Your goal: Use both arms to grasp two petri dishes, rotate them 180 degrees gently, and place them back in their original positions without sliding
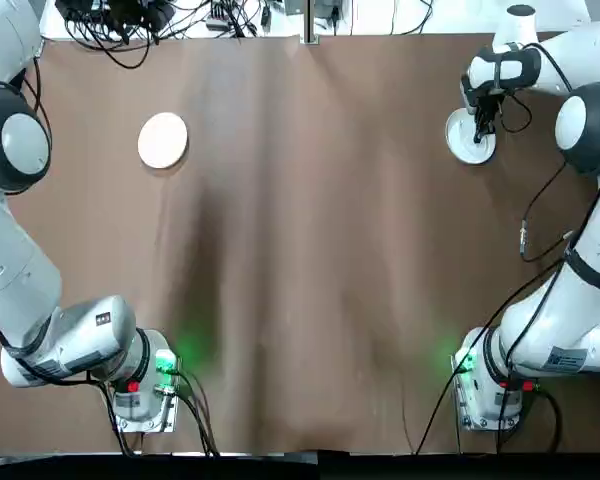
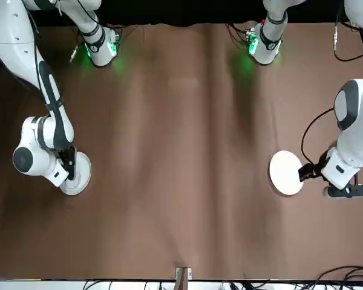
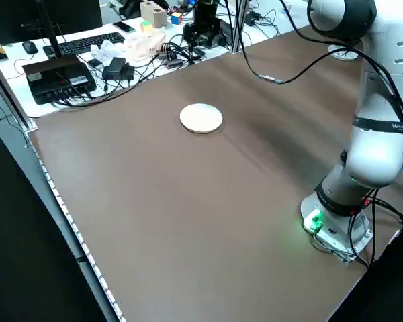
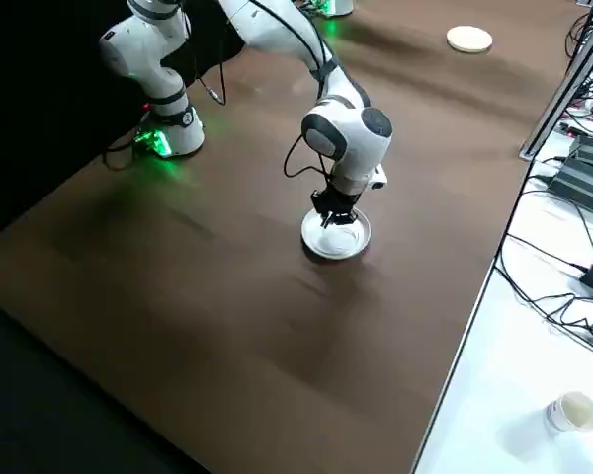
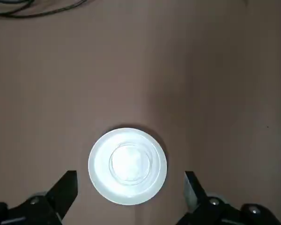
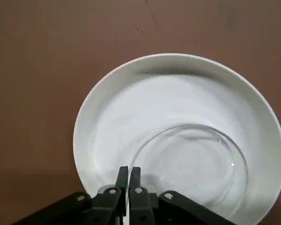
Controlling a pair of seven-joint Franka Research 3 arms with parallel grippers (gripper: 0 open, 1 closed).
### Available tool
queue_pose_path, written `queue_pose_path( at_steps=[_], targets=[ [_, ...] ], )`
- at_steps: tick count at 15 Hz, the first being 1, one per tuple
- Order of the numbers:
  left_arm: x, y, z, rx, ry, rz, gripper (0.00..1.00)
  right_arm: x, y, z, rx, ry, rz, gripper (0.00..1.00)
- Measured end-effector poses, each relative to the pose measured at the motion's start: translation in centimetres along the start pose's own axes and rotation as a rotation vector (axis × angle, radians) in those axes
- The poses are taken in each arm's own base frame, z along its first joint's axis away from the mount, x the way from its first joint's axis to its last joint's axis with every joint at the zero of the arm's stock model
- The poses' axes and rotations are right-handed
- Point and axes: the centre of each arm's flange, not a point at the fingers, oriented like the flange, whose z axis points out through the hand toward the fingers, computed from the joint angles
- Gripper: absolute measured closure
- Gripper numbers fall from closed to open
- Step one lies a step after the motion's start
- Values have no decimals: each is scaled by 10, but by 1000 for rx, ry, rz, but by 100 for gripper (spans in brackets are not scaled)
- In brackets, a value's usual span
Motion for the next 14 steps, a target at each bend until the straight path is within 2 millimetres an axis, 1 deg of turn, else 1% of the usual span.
queue_pose_path(
  at_steps=[1,6,7,8,9,10,12,14],
  targets=[
    [0,2,-9,-1,2,12,0,0,0,0,0,1,1,92],
    [-11,25,-52,-1,-10,72,0,0,-1,1,9,11,8,46],
    [-16,26,-70,-1,-14,80,0,-3,1,-5,22,13,14,27],
    [-19,25,-78,-5,-13,87,0,-6,2,-12,31,20,23,19],
    [-21,24,-87,-6,-11,92,0,-9,5,-23,37,33,34,10],
    [-24,24,-96,-2,-8,93,0,-10,8,-37,43,56,48,1],
    [-34,26,-117,3,-7,76,0,-12,15,-75,47,106,74,0],
    [-46,24,-143,-15,-4,56,0,-14,19,-118,42,136,82,0]
  ],
)
